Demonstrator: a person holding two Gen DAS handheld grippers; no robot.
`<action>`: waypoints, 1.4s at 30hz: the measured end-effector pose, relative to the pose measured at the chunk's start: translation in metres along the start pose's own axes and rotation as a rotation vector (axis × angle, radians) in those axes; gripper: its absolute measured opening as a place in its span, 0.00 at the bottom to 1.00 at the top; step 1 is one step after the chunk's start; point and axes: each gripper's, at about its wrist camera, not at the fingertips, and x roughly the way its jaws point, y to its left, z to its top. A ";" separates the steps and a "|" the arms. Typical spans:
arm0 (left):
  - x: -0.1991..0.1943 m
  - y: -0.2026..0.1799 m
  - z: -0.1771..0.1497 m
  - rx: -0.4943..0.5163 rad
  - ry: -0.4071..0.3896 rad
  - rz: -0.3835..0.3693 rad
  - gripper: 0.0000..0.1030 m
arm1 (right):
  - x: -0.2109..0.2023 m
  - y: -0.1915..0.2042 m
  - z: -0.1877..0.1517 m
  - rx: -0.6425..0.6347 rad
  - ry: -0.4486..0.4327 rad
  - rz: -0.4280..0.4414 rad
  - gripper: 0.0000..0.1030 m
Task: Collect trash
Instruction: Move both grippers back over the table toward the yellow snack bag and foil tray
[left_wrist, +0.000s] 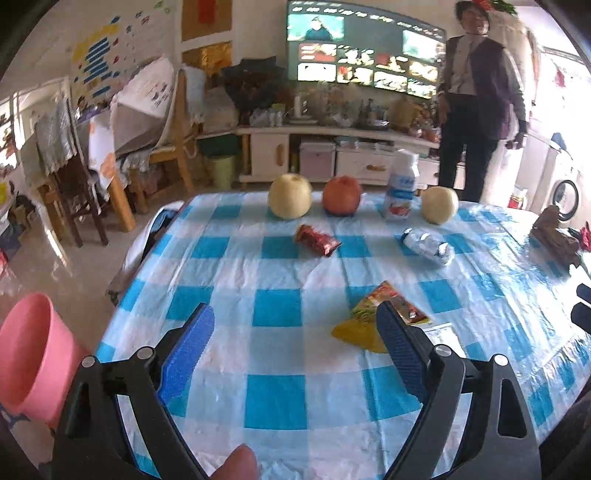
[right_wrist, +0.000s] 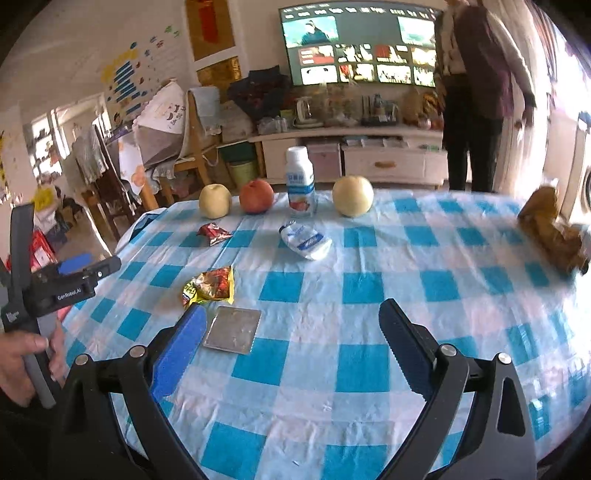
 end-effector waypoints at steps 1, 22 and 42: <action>0.002 0.004 0.000 -0.016 0.005 0.003 0.86 | 0.003 0.000 -0.002 0.004 0.002 0.008 0.92; 0.002 0.001 -0.001 -0.014 0.001 -0.002 0.86 | 0.019 -0.012 -0.016 0.116 0.017 0.130 0.92; 0.002 0.005 -0.003 -0.030 0.013 -0.015 0.86 | 0.023 -0.012 -0.021 0.124 0.014 0.130 0.92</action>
